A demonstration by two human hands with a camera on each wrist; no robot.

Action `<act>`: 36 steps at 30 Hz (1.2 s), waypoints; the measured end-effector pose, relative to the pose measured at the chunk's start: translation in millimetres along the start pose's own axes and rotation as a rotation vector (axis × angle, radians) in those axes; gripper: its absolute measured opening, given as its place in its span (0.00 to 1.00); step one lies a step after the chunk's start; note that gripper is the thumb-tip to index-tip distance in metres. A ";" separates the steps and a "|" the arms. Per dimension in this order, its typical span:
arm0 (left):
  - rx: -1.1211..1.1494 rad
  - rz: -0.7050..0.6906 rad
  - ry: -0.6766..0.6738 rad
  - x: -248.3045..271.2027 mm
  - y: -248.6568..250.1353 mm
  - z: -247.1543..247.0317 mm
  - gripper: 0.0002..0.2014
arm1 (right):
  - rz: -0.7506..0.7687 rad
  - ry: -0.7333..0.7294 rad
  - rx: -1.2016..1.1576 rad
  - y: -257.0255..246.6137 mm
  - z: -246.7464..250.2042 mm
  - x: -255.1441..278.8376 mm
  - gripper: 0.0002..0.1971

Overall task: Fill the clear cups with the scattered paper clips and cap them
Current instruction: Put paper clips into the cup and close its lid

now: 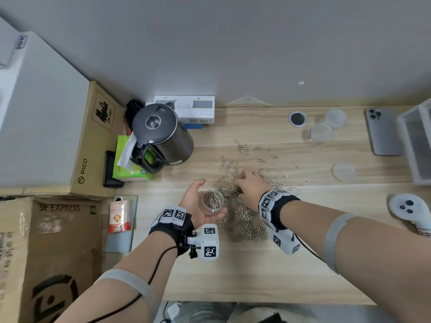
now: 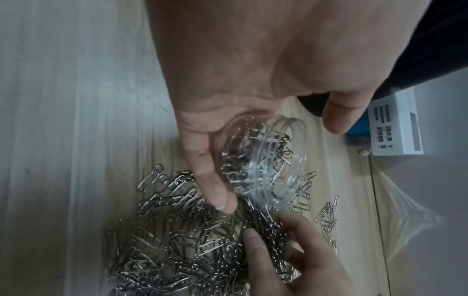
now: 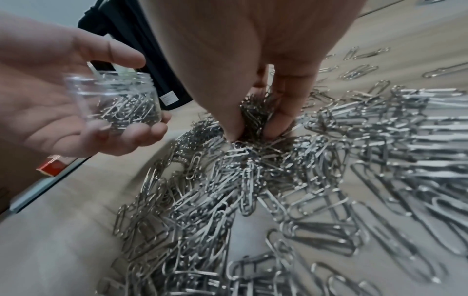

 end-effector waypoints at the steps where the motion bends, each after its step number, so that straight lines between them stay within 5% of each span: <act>1: -0.005 -0.004 0.005 0.7 0.3 -1.4 0.29 | -0.015 0.010 -0.016 3.1 1.8 1.3 0.21; 6: -0.019 -0.013 0.008 -0.7 -0.9 -15.5 0.29 | -0.089 0.030 -0.166 20.8 19.5 9.1 0.23; 11: -0.085 -0.029 0.077 -3.0 0.3 -40.2 0.24 | -0.048 0.074 -0.315 25.6 47.1 21.4 0.13; 15: -0.080 -0.060 0.116 -10.3 -0.7 -61.3 0.15 | 0.007 0.032 -0.356 15.3 50.4 22.8 0.17; 19: -0.080 -0.074 0.121 -22.8 -4.1 -74.4 0.23 | 0.023 0.017 -0.347 6.5 46.3 25.0 0.19; 28: -0.043 -0.100 0.169 -28.3 -3.1 -71.4 0.11 | 0.130 -0.058 -0.540 6.4 49.1 34.5 0.20; 36: 0.009 -0.078 0.071 -29.3 0.7 -82.7 0.19 | 0.128 0.071 -0.606 11.8 60.5 28.5 0.14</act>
Point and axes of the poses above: each hand's wrist, its own x-axis away from the middle knuckle, its own z-axis out of the back of the hand, y = z × x, the point moved 7 cm from there along -x, towards the middle knuckle, and after that the axes turned 2 degrees about z, right-handed, at the moved point
